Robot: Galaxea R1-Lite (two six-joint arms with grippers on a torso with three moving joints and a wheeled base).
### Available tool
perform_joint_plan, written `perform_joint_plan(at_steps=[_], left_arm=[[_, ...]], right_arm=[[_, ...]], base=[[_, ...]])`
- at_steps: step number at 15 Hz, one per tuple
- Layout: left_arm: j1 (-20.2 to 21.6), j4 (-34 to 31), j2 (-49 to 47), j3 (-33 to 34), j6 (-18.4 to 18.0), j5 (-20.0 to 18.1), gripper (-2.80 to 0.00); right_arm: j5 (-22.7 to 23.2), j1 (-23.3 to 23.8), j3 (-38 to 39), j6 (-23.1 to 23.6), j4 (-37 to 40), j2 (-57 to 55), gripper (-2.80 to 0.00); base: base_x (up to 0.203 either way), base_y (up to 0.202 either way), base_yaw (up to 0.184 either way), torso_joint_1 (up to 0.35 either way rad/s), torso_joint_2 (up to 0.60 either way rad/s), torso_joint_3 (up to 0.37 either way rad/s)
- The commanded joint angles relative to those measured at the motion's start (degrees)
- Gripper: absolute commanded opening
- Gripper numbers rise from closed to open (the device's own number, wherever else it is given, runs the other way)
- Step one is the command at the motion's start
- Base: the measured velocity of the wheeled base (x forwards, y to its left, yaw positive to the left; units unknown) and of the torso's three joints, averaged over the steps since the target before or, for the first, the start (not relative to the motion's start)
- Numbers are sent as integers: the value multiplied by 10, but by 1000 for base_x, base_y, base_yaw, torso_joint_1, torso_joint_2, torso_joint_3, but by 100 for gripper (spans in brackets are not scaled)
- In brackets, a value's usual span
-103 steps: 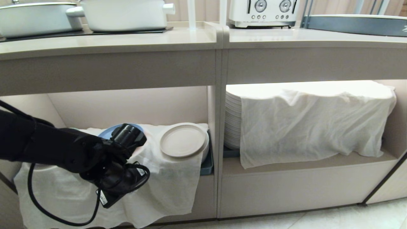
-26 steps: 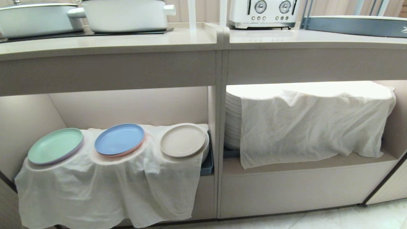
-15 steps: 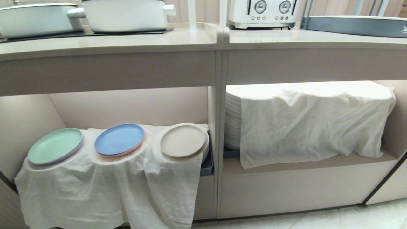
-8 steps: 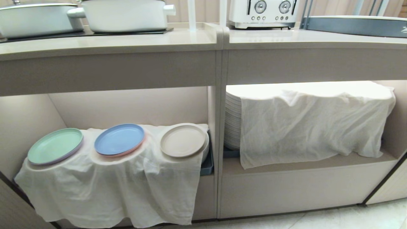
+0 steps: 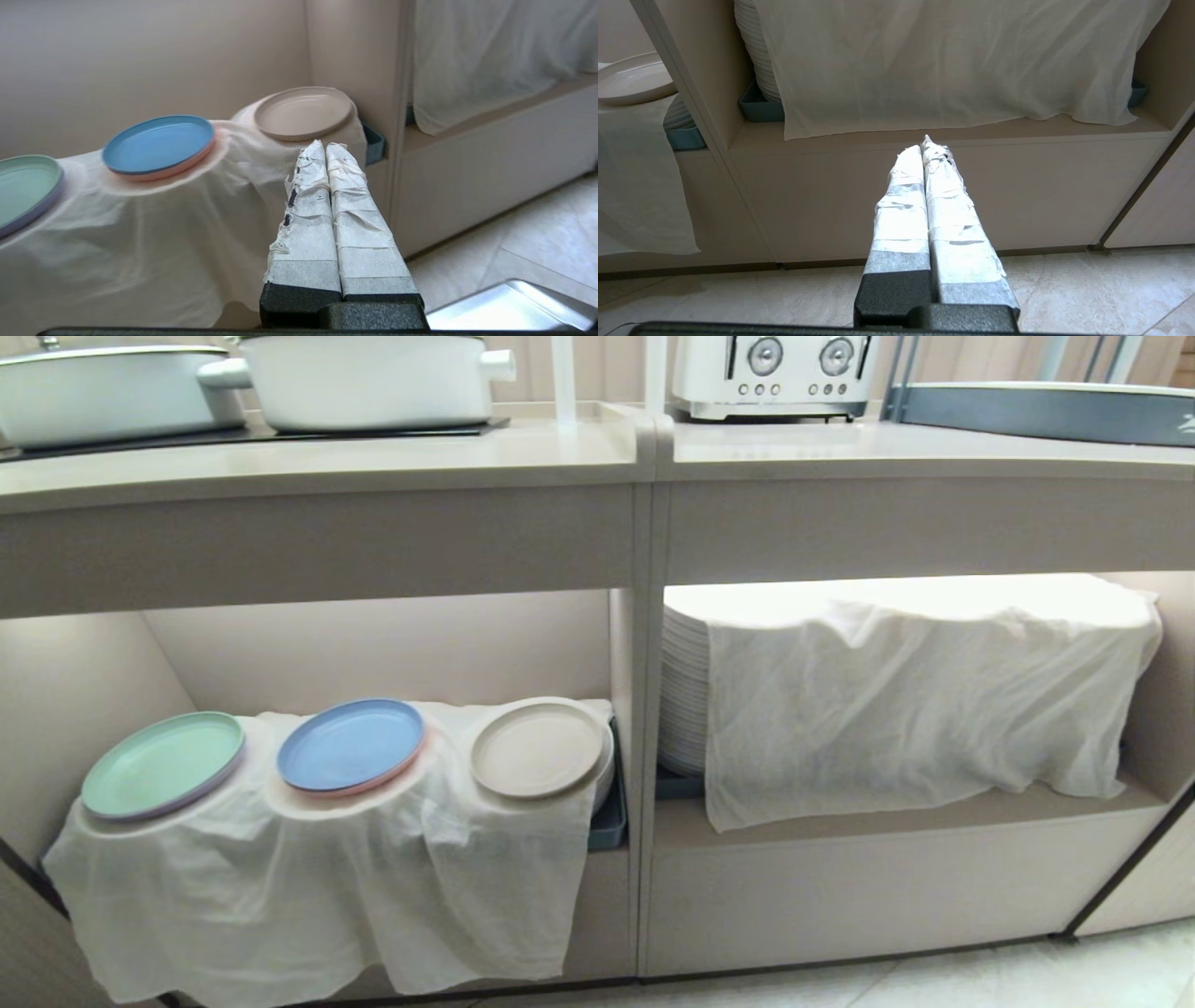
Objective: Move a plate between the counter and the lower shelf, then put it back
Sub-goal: Pick up the plate in the cupboard
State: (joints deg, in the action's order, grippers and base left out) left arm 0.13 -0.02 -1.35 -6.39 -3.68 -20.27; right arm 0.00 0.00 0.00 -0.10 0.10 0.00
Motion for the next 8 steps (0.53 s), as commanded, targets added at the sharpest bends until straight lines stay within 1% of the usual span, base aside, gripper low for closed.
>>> perform_joint_plan(at_steps=[1, 6, 8], left_arm=[[0, -5, -48, -18, 0, -6, -280], [-13, -7, -202, -70, 4, -10, -280], [-18, 2, -269, -81, 7, -15, -280]], right_arm=[[0, 0, 0, 0, 0, 0, -280], [0, 0, 0, 0, 0, 0, -280], [0, 0, 0, 0, 0, 0, -280]], base=[[0, 0, 0, 0, 0, 0], [0, 0, 0, 0, 0, 0], [0, 0, 0, 0, 0, 0]])
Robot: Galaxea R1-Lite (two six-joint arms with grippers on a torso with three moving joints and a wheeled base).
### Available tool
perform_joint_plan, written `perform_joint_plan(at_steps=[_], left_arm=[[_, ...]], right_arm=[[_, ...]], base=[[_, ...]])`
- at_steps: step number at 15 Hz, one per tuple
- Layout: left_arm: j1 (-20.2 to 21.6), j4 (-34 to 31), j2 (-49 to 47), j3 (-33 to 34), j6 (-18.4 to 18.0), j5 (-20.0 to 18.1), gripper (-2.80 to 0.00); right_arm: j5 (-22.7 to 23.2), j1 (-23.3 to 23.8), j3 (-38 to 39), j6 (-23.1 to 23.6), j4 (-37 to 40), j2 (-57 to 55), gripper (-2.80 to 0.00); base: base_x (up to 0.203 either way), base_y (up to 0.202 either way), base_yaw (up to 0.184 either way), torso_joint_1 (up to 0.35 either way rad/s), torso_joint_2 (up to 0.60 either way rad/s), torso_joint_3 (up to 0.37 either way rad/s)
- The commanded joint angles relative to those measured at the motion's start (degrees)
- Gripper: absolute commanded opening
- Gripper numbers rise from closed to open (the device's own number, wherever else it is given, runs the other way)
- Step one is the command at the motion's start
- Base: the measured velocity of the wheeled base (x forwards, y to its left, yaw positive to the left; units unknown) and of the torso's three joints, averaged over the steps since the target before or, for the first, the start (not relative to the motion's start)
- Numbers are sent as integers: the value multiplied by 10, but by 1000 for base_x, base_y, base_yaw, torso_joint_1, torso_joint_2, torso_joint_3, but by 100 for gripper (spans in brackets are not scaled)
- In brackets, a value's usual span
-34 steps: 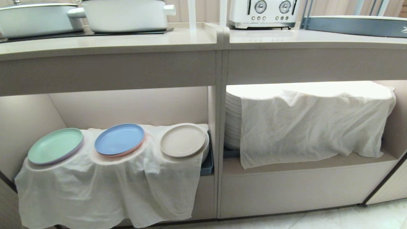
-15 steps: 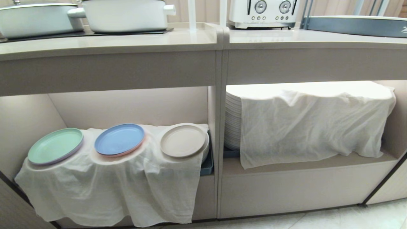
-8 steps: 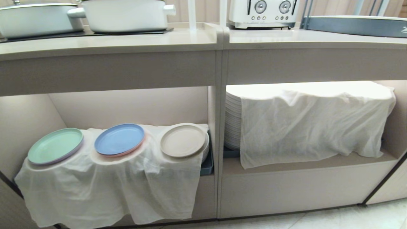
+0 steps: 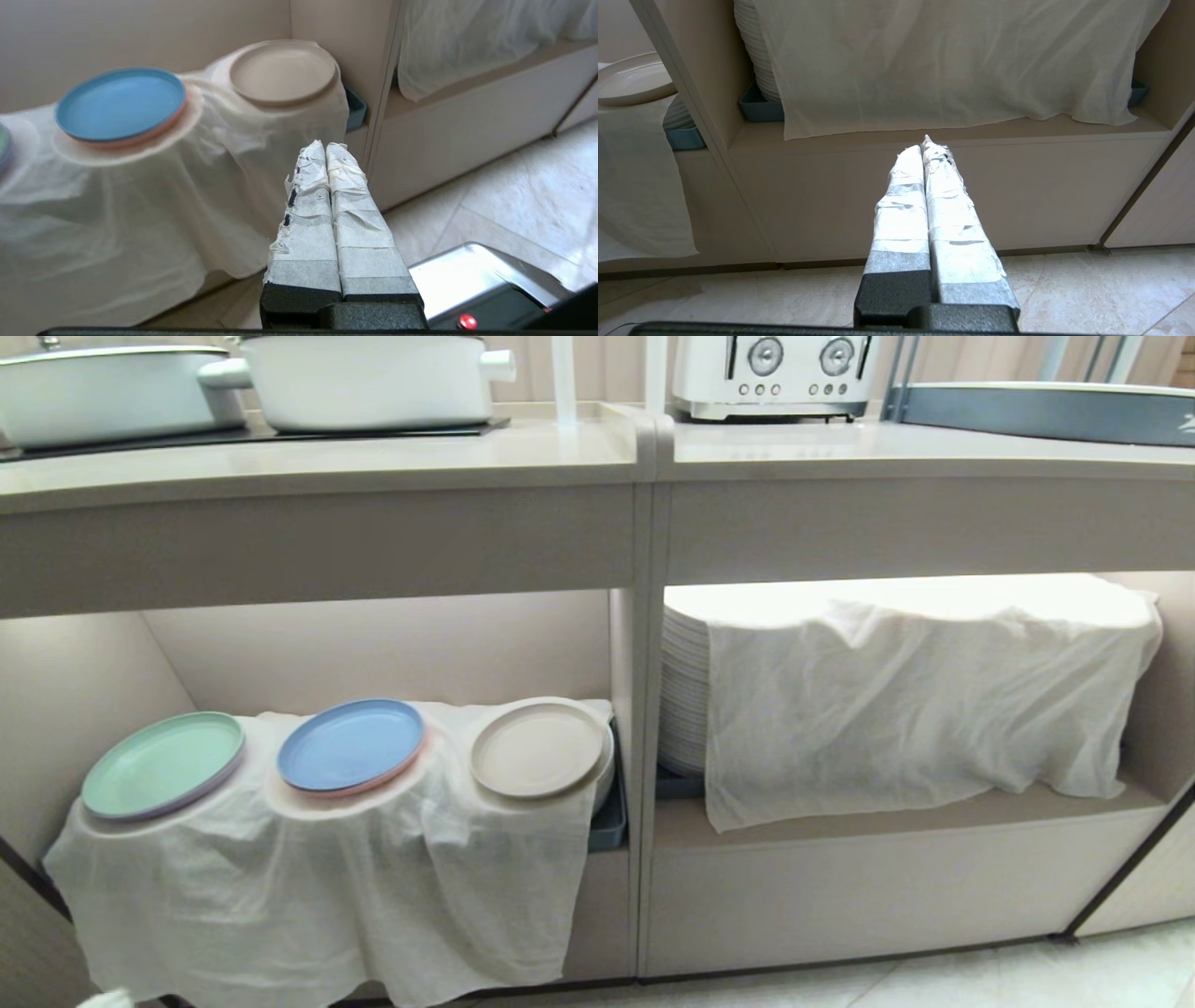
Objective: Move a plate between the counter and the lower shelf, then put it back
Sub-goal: Pick up the plate in the cupboard
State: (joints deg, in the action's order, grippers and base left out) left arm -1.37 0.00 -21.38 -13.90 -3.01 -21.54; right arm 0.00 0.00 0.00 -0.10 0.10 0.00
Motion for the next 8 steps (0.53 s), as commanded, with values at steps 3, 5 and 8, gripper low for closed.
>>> perform_joint_plan(at_steps=[3, 5, 8], left_arm=[[-17, 44, -163, -6, 10, -19, -280], [-24, 91, -241, -6, 18, -22, -280], [-28, 177, -375, -9, 22, -23, -280]], right_arm=[[0, 0, 0, 0, 0, 0, -280], [0, 0, 0, 0, 0, 0, -280], [0, 0, 0, 0, 0, 0, -280]], base=[[0, 0, 0, 0, 0, 0], [0, 0, 0, 0, 0, 0], [0, 0, 0, 0, 0, 0]])
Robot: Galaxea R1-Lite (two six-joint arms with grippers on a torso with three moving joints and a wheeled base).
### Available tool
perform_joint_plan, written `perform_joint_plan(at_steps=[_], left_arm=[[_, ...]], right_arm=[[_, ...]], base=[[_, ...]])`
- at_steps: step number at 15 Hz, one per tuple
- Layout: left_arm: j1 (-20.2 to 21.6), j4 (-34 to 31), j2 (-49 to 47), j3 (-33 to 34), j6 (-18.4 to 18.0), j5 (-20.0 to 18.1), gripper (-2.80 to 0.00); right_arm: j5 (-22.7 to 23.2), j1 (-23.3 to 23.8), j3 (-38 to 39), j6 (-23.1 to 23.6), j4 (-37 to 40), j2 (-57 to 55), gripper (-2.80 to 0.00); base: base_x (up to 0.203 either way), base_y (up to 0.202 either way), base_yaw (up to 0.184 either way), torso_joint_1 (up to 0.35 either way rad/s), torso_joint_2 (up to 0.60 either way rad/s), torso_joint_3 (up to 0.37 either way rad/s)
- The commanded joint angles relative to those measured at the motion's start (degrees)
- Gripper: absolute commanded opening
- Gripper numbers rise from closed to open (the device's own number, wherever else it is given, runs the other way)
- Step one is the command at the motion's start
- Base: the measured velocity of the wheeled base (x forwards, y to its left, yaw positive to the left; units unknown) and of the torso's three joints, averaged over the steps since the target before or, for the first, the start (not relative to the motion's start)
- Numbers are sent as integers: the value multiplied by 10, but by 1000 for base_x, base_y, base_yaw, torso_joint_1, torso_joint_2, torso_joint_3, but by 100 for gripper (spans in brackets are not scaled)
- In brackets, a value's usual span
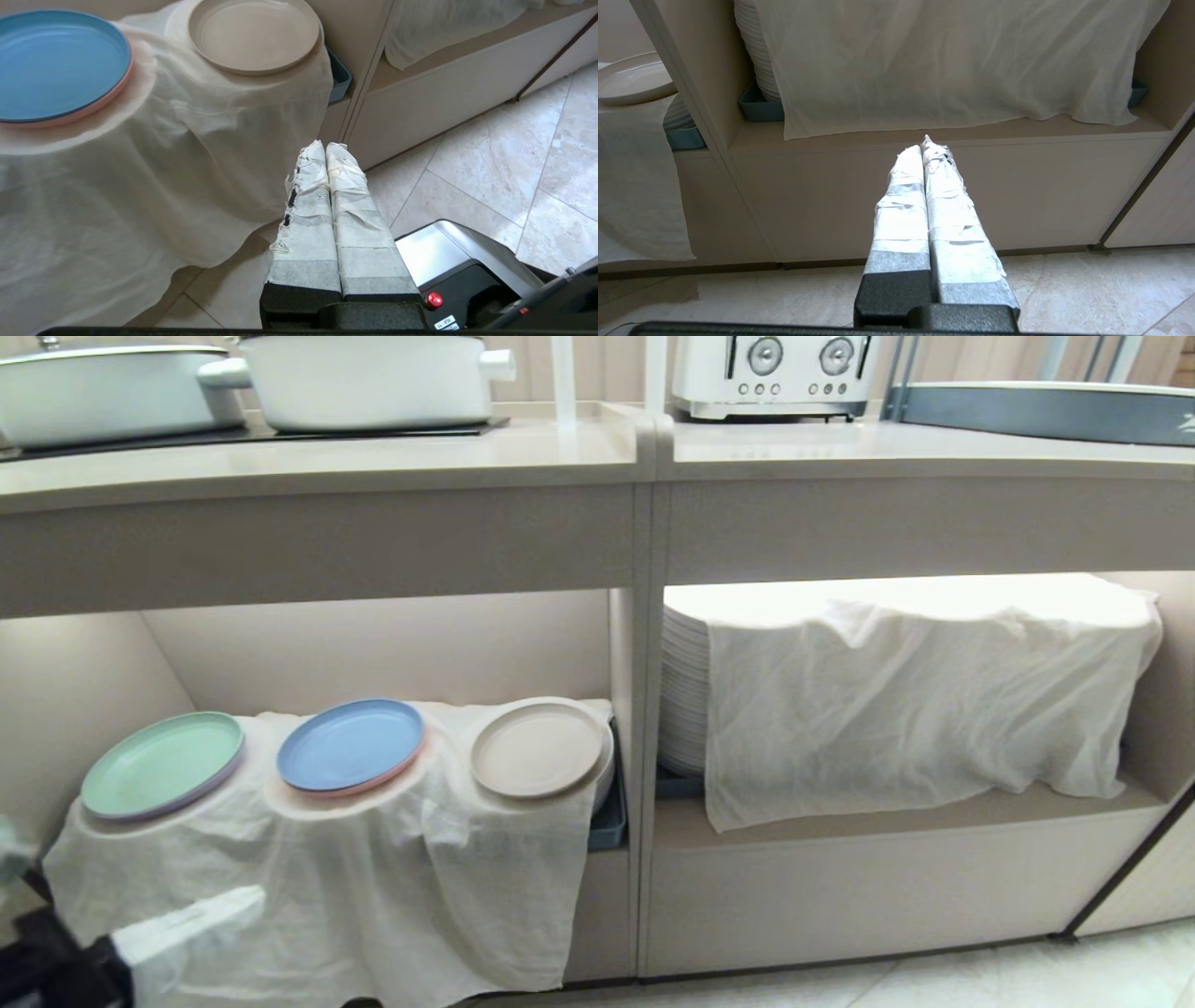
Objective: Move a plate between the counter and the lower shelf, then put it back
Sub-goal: Pick up the plate in the cupboard
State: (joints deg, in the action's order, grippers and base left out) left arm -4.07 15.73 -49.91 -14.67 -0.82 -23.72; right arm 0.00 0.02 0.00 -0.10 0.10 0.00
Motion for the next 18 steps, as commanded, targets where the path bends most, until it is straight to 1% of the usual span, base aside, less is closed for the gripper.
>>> perform_joint_plan(at_steps=[1, 6, 8, 9, 10, 12, 13, 14, 15, 16, 18], left_arm=[[-2, 47, -132, -2, 1, -1, -280], [-17, 159, -316, -4, 2, 4, -280], [-22, 226, -398, -4, 2, 14, -280], [-27, 266, -446, -5, 2, 27, -280], [-33, 306, -489, -6, 2, 45, -280], [-56, 408, -567, -8, 11, 92, -280], [-75, 461, -600, -9, 25, 122, -280], [-102, 495, -624, -13, 40, 161, -280], [-123, 509, -637, -21, 55, 194, -280], [-137, 512, -643, -38, 73, 211, -280], [-152, 507, -659, -77, 93, 248, -280]], right_arm=[[0, 0, 0, 0, 0, 0, -280], [0, 0, 0, 0, 0, 0, -280], [0, 0, 0, 0, 0, 0, -280], [0, 0, 0, 0, 0, 0, -280], [0, 0, 0, 0, 0, 0, -280], [0, 0, 0, 0, 0, 0, -280], [0, 0, 0, 0, 0, 0, -280], [0, 0, 0, 0, 0, 0, -280], [0, 0, 0, 0, 0, 0, -280], [0, 0, 0, 0, 0, 0, -280], [0, 0, 0, 0, 0, 0, -280]], base=[[0, 0, 0, 0, 0, 0], [0, 0, 0, 0, 0, 0], [0, 0, 0, 0, 0, 0], [0, 0, 0, 0, 0, 0], [0, 0, 0, 0, 0, 0], [0, 0, 0, 0, 0, 0], [0, 0, 0, 0, 0, 0], [0, 0, 0, 0, 0, 0], [0, 0, 0, 0, 0, 0], [0, 0, 0, 0, 0, 0], [0, 0, 0, 0, 0, 0]])
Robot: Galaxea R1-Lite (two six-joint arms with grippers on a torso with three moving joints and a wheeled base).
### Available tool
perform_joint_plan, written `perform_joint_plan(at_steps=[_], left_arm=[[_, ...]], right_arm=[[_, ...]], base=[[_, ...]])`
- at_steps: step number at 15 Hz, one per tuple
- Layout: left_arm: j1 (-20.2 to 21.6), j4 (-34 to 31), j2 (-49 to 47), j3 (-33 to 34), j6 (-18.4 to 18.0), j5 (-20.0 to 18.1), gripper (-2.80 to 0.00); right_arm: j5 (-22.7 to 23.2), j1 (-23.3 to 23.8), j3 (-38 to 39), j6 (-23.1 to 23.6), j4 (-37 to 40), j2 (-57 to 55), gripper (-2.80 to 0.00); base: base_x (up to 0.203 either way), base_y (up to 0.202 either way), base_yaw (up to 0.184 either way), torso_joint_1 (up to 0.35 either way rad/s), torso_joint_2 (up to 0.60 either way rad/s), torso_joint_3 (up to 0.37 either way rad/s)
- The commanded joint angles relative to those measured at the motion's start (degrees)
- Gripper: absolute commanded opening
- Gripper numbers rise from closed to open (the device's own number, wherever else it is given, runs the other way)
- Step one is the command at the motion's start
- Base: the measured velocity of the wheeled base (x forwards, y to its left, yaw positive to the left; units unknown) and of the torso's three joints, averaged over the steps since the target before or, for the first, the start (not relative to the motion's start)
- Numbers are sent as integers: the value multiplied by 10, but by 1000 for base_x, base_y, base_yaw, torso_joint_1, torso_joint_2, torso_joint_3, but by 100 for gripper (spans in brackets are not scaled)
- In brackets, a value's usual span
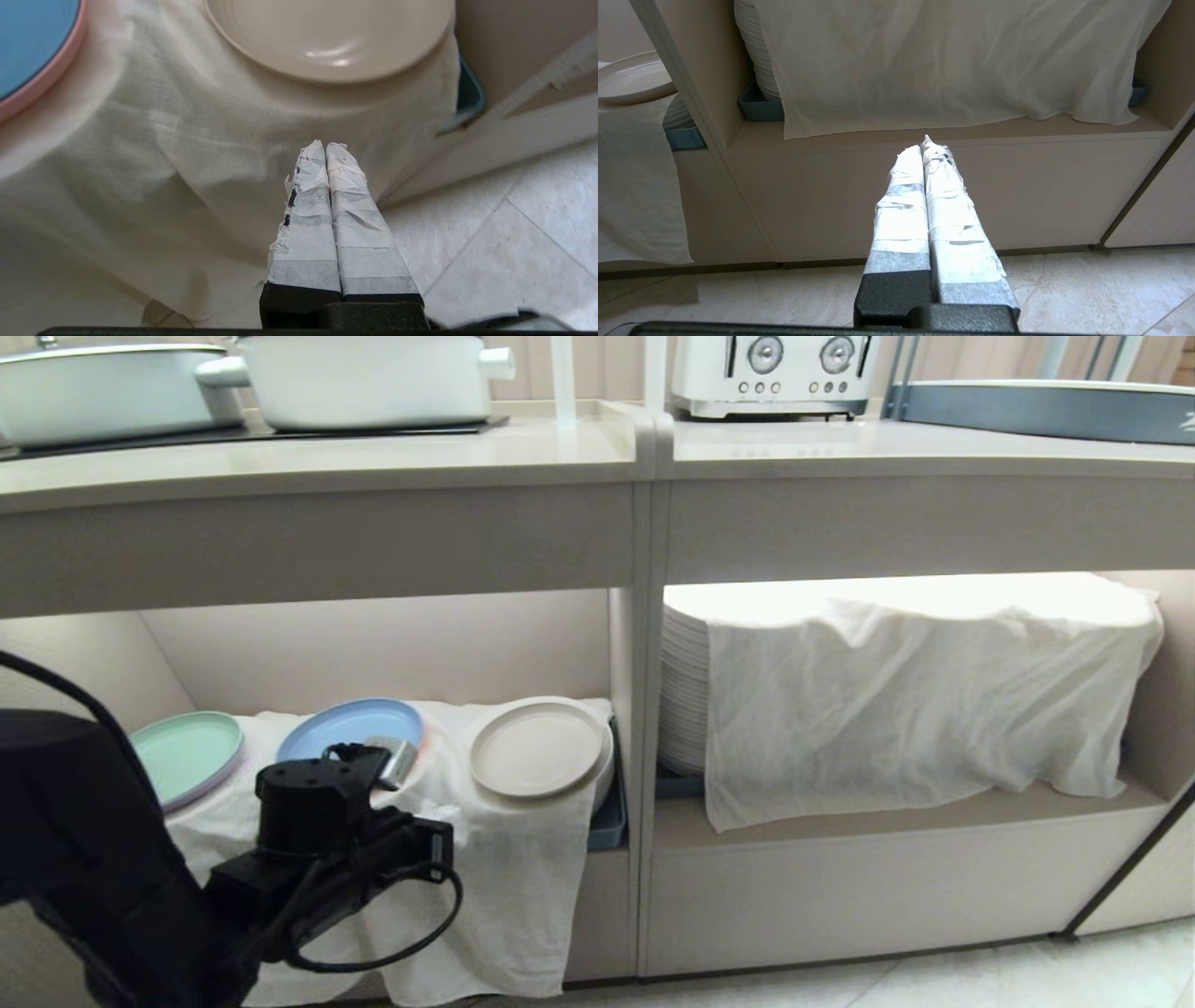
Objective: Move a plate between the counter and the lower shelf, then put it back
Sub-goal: Pick up the plate in the cupboard
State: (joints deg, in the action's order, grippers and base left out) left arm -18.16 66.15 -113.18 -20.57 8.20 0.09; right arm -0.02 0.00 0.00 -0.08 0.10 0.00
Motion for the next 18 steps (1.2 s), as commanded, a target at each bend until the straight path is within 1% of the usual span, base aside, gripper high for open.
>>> perform_joint_plan(at_steps=[1, 3, 4, 5, 6, 7, 11, 12, 14, 16, 18], left_arm=[[-14, -2, -37, -39, 8, 33, -280], [15, -15, -63, -75, 5, 58, -280], [20, -44, -65, -90, 18, 72, -280], [21, -68, -65, -107, 44, 89, -280], [21, -87, -68, -122, 61, 110, -280], [19, -116, -68, -136, 77, 122, -280], [14, -224, -65, -212, 133, 128, -280], [10, -248, -65, -232, 152, 128, -280], [-4, -304, -65, -270, 201, 129, -280], [-14, -331, -68, -291, 239, 129, -280], [-22, -355, -71, -307, 266, 128, -280]], right_arm=[[0, 0, 0, 0, 0, 0, -280], [0, 0, 0, 0, 0, 0, -280], [0, 0, 0, 0, 0, 0, -280], [0, 0, 0, 0, 0, 0, -280], [0, 0, 0, 0, 0, 0, -280], [0, 0, 0, 0, 0, 0, -280], [0, 0, 0, 0, 0, 0, -280], [0, 0, 0, 0, 0, 0, -280], [0, 0, 0, 0, 0, 0, -280], [0, 0, 0, 0, 0, 0, -280], [0, 0, 0, 0, 0, 0, -280]], base=[[0, 0, 0, 0, 0, 0], [0, 0, 0, 0, 0, 0], [0, 0, 0, 0, 0, 0], [0, 0, 0, 0, 0, 0], [0, 0, 0, 0, 0, 0], [0, 0, 0, 0, 0, 0], [0, 0, 0, 0, 0, 0], [0, 0, 0, 0, 0, 0], [0, 0, 0, 0, 0, 0], [0, 0, 0, 0, 0, 0], [0, 0, 0, 0, 0, 0]])
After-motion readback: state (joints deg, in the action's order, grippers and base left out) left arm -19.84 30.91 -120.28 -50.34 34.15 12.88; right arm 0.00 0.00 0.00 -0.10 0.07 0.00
